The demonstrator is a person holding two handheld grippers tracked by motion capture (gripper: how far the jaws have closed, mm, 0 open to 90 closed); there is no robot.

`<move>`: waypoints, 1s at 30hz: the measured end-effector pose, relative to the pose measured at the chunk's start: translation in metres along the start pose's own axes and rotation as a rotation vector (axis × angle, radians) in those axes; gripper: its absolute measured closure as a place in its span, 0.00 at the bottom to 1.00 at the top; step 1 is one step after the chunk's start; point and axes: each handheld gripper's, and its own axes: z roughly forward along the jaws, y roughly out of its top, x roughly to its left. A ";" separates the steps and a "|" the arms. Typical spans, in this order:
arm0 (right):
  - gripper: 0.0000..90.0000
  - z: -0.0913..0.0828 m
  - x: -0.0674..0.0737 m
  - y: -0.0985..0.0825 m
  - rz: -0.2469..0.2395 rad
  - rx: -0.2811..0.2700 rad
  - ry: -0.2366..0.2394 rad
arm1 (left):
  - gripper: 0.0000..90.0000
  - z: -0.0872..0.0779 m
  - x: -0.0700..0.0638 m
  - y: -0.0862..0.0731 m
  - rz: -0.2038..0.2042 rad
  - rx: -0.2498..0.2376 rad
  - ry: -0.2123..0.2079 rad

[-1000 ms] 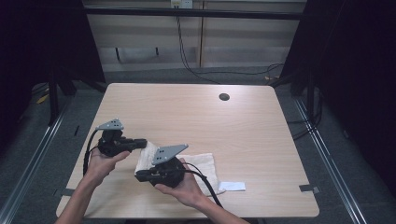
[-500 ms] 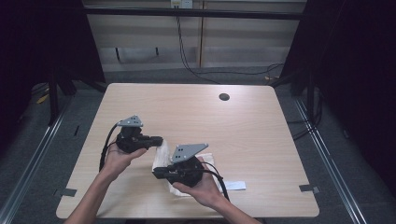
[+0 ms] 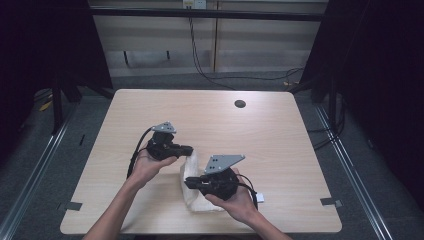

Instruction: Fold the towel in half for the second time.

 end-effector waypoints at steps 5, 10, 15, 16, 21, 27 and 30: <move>0.95 -0.011 -0.002 -0.009 0.025 -0.018 -0.001 | 0.95 0.017 -0.009 0.004 0.020 0.030 -0.025; 0.95 -0.015 -0.003 -0.023 0.015 0.025 -0.044 | 0.95 0.030 -0.010 0.004 -0.001 0.029 -0.027; 0.95 -0.017 -0.008 -0.040 0.057 0.039 -0.046 | 0.95 0.049 -0.014 -0.001 0.003 0.063 -0.036; 0.95 -0.018 -0.008 -0.042 0.061 0.043 -0.047 | 0.95 0.051 -0.014 -0.001 0.007 0.067 -0.042; 0.94 -0.023 -0.012 -0.057 0.090 0.059 -0.070 | 0.95 0.061 -0.015 -0.002 0.002 0.086 -0.048; 0.94 -0.025 -0.020 -0.078 0.124 0.113 -0.090 | 0.94 0.081 -0.016 -0.003 0.005 0.123 -0.068; 0.91 -0.024 -0.024 -0.087 0.143 0.130 -0.091 | 0.88 0.088 -0.016 -0.003 -0.007 0.114 -0.073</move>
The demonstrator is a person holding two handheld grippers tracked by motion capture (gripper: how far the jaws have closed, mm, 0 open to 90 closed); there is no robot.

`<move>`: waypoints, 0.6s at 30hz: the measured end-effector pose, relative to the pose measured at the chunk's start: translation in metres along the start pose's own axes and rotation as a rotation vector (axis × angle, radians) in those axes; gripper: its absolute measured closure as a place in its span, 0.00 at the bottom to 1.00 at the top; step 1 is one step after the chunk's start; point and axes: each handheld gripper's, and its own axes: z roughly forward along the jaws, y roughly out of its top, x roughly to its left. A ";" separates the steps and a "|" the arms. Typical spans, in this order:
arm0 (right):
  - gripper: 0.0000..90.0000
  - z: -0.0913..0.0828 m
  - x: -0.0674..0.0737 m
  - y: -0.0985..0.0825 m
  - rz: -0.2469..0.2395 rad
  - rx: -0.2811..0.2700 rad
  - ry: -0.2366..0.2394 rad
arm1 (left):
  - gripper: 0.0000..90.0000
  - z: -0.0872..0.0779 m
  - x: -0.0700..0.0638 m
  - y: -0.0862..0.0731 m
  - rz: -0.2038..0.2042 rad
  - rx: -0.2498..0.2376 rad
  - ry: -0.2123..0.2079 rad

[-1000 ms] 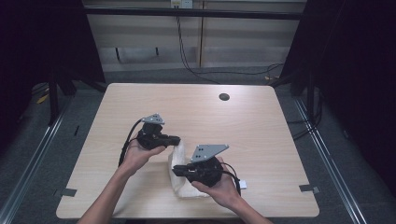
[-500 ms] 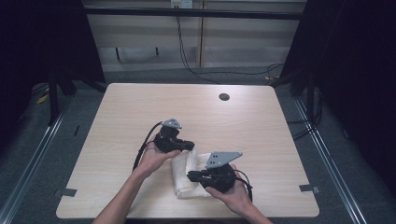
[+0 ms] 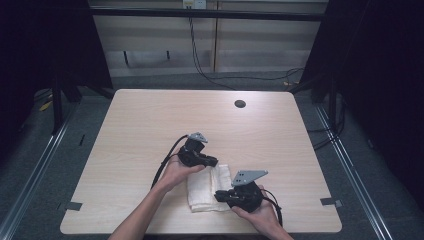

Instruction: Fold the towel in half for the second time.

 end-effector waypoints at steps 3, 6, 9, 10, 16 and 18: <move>0.87 0.001 -0.004 -0.006 -0.001 0.014 -0.012 | 0.86 0.004 0.000 0.001 -0.002 -0.004 -0.017; 0.82 0.002 -0.007 -0.009 0.014 0.025 -0.014 | 0.83 0.008 0.001 0.002 -0.010 0.005 -0.021; 0.80 0.002 -0.008 -0.011 0.016 0.041 -0.030 | 0.82 0.009 0.001 0.002 -0.012 -0.002 -0.023; 0.78 0.003 -0.008 -0.012 0.014 0.043 -0.037 | 0.80 0.009 0.000 0.002 -0.013 -0.004 -0.021; 0.71 -0.001 -0.006 -0.014 0.030 0.046 -0.047 | 0.76 0.008 -0.004 0.002 -0.011 -0.036 -0.041; 0.67 -0.004 -0.006 -0.014 0.037 0.051 -0.057 | 0.74 0.007 -0.006 0.003 0.007 -0.029 -0.038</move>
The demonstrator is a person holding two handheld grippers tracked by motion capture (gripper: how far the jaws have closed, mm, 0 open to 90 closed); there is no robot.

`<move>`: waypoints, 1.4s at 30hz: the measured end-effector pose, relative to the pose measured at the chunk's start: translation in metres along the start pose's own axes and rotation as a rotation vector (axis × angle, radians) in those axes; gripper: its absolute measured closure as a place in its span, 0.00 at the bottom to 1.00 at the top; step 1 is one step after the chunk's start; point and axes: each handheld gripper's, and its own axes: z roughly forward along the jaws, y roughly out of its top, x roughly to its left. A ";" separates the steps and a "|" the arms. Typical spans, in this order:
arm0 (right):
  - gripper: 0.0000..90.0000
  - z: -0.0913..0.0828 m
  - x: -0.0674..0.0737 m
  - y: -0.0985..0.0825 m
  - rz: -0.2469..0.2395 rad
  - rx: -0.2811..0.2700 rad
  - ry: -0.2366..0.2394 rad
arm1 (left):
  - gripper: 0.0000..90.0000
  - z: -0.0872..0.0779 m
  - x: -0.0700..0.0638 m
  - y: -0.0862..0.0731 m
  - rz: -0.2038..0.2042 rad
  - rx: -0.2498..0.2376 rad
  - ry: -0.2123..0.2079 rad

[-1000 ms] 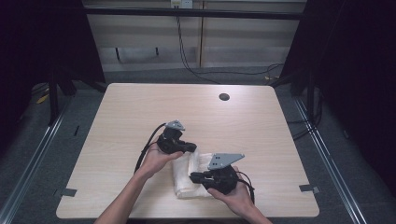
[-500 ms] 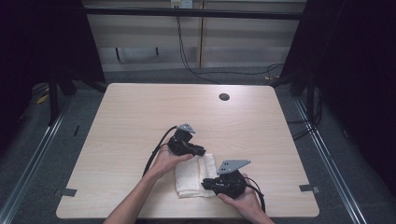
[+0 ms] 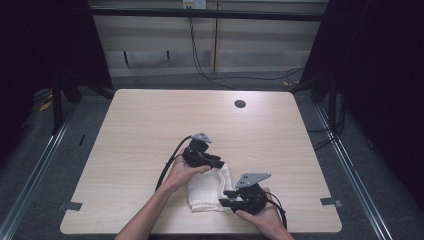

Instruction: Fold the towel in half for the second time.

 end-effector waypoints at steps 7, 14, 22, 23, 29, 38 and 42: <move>0.61 -0.013 -0.005 0.002 0.010 -0.016 -0.064 | 0.61 -0.011 -0.013 0.007 0.048 -0.005 0.043; 0.62 -0.026 -0.016 0.003 0.041 -0.030 -0.119 | 0.50 -0.024 -0.013 0.007 0.046 -0.017 0.082; 0.62 -0.039 -0.032 0.003 0.065 -0.058 -0.149 | 0.38 -0.040 -0.017 0.004 0.086 -0.026 0.127; 0.62 -0.041 -0.034 0.003 0.069 -0.058 -0.146 | 0.35 -0.044 -0.017 0.004 0.088 -0.021 0.126; 0.56 -0.057 -0.045 0.007 0.070 -0.093 -0.137 | 0.35 -0.057 -0.021 -0.003 0.116 0.012 0.146; 0.51 -0.078 -0.059 0.001 0.092 -0.135 -0.178 | 0.33 -0.093 -0.018 -0.022 0.092 -0.012 0.204; 0.50 -0.084 -0.062 -0.006 0.104 -0.141 -0.196 | 0.29 -0.104 -0.018 -0.040 0.112 -0.007 0.198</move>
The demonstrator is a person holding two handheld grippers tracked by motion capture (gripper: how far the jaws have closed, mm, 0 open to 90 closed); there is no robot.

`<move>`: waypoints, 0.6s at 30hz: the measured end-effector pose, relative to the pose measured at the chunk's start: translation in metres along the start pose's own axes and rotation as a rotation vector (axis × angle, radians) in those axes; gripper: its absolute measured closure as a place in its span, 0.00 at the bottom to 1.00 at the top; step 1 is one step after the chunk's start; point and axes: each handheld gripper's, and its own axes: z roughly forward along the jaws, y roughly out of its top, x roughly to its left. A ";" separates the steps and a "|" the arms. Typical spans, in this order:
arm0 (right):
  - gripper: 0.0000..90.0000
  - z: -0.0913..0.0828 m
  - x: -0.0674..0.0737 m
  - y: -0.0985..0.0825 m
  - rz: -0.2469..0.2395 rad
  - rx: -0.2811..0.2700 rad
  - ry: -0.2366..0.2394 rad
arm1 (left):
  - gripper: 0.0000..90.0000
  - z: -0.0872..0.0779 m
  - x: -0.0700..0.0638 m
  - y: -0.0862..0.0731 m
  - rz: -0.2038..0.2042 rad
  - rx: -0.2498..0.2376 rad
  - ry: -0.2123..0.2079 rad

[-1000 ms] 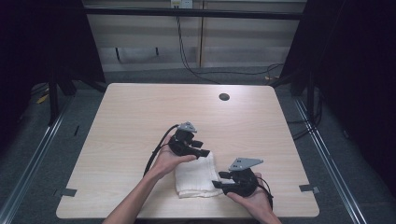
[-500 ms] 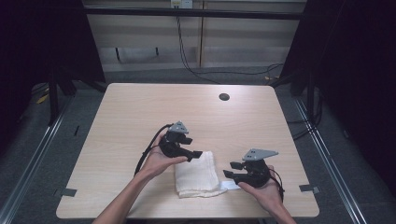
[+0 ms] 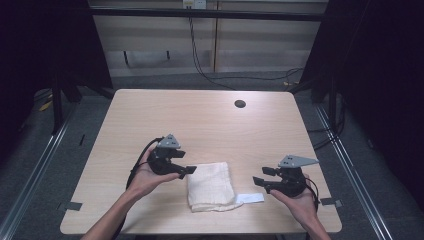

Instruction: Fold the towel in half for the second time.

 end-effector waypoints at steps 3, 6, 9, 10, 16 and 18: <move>0.49 -0.005 -0.004 -0.005 0.011 -0.008 -0.008 | 0.27 -0.007 0.000 -0.016 -0.028 0.003 0.002; 0.48 -0.010 -0.009 -0.008 0.018 -0.013 -0.025 | 0.25 -0.016 0.002 -0.030 -0.050 0.013 0.033; 0.48 -0.016 -0.012 -0.014 0.033 -0.031 -0.042 | 0.23 -0.028 0.005 -0.043 -0.073 0.005 0.051; 0.48 -0.017 -0.014 -0.016 0.036 -0.038 -0.044 | 0.21 -0.032 0.005 -0.047 -0.086 0.004 0.061; 0.43 -0.020 -0.021 -0.024 0.052 -0.031 -0.071 | 0.23 -0.048 0.001 -0.072 -0.156 -0.038 0.105; 0.41 -0.021 -0.022 -0.026 0.052 -0.040 -0.069 | 0.24 -0.051 -0.001 -0.078 -0.145 -0.029 0.107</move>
